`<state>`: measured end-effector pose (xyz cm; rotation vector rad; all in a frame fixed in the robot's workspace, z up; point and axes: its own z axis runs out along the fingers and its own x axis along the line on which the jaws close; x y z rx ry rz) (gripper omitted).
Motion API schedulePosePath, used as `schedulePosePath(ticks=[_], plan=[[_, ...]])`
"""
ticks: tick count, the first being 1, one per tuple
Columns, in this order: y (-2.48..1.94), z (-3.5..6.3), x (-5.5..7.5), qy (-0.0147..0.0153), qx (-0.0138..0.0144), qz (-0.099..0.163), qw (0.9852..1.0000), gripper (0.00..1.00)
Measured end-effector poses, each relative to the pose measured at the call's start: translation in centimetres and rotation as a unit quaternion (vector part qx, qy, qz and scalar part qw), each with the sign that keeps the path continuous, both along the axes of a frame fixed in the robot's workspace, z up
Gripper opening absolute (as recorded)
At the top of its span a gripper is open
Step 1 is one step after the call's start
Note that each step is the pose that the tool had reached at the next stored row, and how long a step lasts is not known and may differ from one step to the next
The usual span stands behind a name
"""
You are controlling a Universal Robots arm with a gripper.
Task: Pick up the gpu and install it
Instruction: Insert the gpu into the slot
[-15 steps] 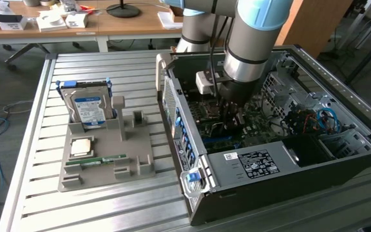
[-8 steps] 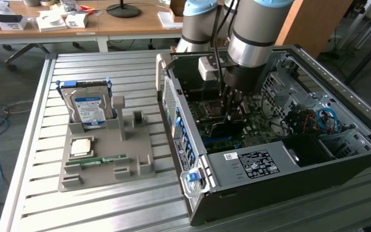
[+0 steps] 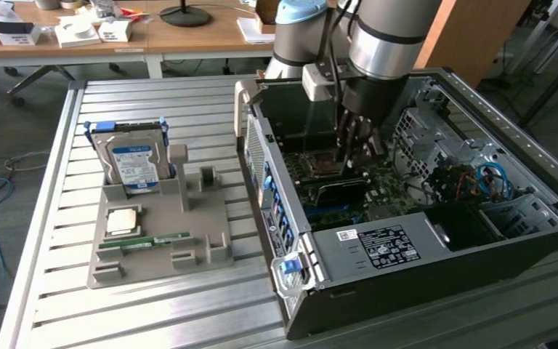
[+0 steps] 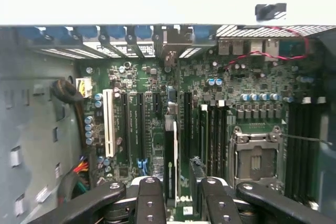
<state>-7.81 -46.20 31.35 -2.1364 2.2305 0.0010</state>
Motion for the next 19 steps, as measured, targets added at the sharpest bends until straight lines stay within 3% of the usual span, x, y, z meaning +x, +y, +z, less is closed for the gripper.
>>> schedulePosePath(ticks=[19], plan=[[0.01,4.47,0.0,0.0,0.0,0.0,1.0,0.33]])
